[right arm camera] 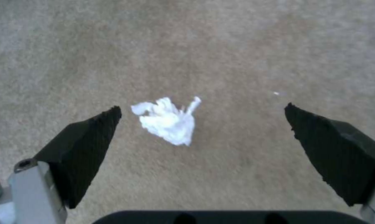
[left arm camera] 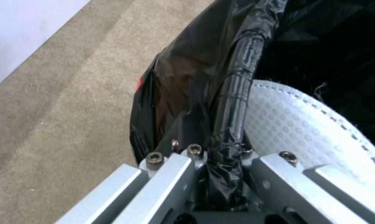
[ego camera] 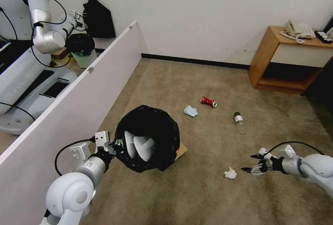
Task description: Pick up the trash bin and place the garbage on the floor into it.
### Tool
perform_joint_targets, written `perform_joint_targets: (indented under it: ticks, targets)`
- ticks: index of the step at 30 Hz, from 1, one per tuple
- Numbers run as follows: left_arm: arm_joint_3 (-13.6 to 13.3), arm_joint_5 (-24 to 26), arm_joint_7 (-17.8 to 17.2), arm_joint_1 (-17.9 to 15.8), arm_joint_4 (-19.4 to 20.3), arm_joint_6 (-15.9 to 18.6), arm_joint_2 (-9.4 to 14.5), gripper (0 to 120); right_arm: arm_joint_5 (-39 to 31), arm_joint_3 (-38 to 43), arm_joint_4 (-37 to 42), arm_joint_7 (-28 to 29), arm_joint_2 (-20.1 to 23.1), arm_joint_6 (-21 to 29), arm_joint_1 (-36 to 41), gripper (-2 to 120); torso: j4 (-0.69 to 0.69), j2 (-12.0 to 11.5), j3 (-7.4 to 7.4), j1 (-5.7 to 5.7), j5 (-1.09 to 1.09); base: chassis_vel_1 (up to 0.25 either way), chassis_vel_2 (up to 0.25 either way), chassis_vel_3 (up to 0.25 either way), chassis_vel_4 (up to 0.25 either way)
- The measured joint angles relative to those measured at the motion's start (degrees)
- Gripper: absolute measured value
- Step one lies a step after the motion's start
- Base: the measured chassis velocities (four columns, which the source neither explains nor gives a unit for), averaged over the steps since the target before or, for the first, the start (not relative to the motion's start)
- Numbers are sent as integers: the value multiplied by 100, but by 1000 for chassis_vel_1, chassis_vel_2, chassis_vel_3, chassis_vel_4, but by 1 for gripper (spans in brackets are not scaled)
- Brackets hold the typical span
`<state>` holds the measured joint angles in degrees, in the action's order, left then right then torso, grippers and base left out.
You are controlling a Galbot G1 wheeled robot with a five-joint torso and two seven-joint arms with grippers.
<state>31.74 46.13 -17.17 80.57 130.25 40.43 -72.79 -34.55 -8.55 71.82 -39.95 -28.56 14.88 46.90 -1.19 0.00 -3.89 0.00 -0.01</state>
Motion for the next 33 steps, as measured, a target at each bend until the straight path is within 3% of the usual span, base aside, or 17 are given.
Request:
perform_joint_targets:
  ticks: [13,33]
  targets:
    - [7,-31,95,-72,-160,-26,-109,0,141,-1020,-645,-309,-509,318,-1118,100,0,0,0,0,0,0,0,0,0]
    - [50,-89,124,-33,-217,-47,-196,0,548,-1047,-1356,-837,-884,234,-1155,100,-1,0,0,0,1,0,0,0,0]
